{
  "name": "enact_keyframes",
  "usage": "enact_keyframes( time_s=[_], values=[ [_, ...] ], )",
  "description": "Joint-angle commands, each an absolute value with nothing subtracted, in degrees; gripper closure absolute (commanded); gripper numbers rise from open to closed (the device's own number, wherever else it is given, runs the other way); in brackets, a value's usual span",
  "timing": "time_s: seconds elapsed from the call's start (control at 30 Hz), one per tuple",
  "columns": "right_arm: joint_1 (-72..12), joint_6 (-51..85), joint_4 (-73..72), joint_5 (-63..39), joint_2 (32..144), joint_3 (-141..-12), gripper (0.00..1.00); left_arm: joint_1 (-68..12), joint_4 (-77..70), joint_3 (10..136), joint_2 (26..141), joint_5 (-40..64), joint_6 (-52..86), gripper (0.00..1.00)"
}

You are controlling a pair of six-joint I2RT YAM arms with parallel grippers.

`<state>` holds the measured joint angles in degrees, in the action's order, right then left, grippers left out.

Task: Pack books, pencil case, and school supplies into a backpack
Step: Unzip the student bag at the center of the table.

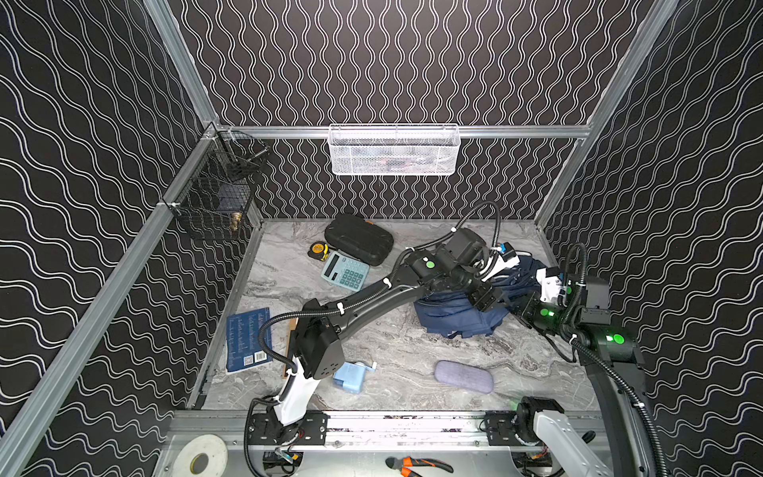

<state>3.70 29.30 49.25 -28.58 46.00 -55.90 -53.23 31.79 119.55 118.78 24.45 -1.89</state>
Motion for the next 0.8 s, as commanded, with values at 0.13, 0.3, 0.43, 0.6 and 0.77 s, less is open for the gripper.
enact_keyframes(
  time_s=[0.13,0.3,0.43,0.6,0.77],
  values=[
    [3.6,28.3,47.9,-28.1,45.7,-55.9,1.00,-53.4,29.6,117.6,116.5,17.5,-4.6,0.83],
    [3.7,27.9,49.0,-23.7,46.3,-56.8,0.92,-53.0,25.0,115.6,113.2,13.0,-1.8,1.00],
    [3.6,25.0,49.4,-16.0,47.9,-62.7,0.53,-48.5,18.3,111.2,108.4,11.7,6.2,1.00],
    [3.0,19.4,42.9,-12.0,52.3,-69.9,0.52,-41.7,3.7,98.8,100.9,18.7,13.2,1.00],
    [3.0,15.5,33.8,-16.7,57.0,-72.4,0.55,-40.3,-0.5,98.0,101.2,32.2,11.0,1.00]
  ],
)
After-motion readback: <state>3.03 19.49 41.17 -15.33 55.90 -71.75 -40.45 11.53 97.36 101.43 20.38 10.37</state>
